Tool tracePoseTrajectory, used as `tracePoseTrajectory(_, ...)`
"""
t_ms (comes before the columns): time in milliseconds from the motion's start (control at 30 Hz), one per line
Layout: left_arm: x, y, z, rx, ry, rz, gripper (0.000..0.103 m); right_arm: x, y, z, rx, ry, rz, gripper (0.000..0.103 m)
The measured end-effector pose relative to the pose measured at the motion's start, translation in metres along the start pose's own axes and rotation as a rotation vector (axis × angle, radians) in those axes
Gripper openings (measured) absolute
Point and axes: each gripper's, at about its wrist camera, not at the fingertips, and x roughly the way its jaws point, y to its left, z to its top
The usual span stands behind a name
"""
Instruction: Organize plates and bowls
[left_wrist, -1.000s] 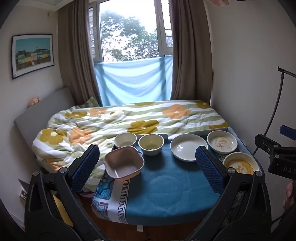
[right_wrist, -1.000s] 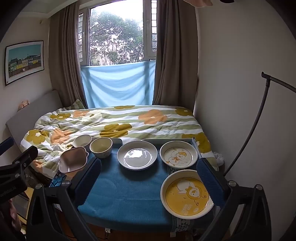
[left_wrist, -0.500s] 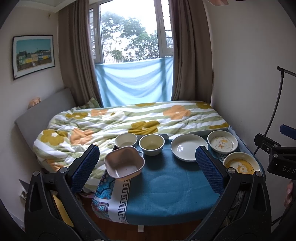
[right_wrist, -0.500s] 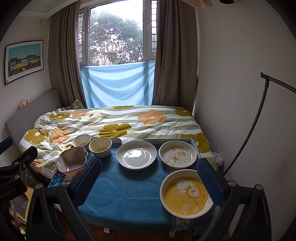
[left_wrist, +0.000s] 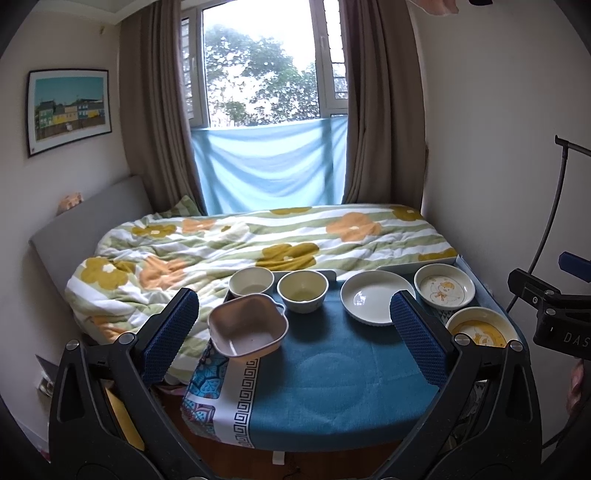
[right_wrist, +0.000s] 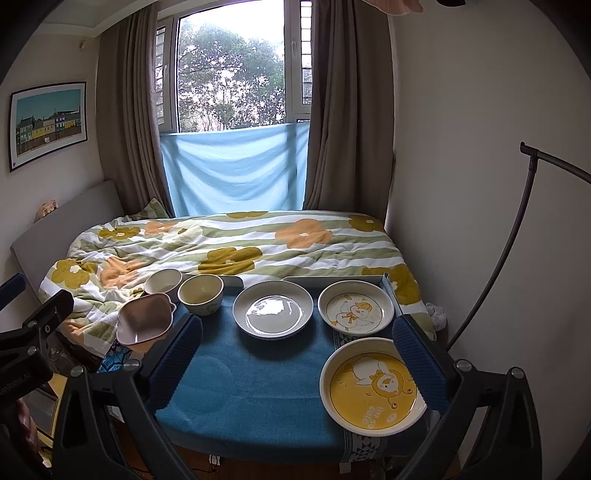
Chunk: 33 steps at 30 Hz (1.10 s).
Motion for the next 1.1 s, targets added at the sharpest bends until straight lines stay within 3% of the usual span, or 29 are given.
tracePoseTrajectory(1100,0.0054,0.0044,-0.0001,-0.002,0.006,0.008,0.103,0.0023,-0.0022,0.0,0.001,0.004,-0.002,0.103)
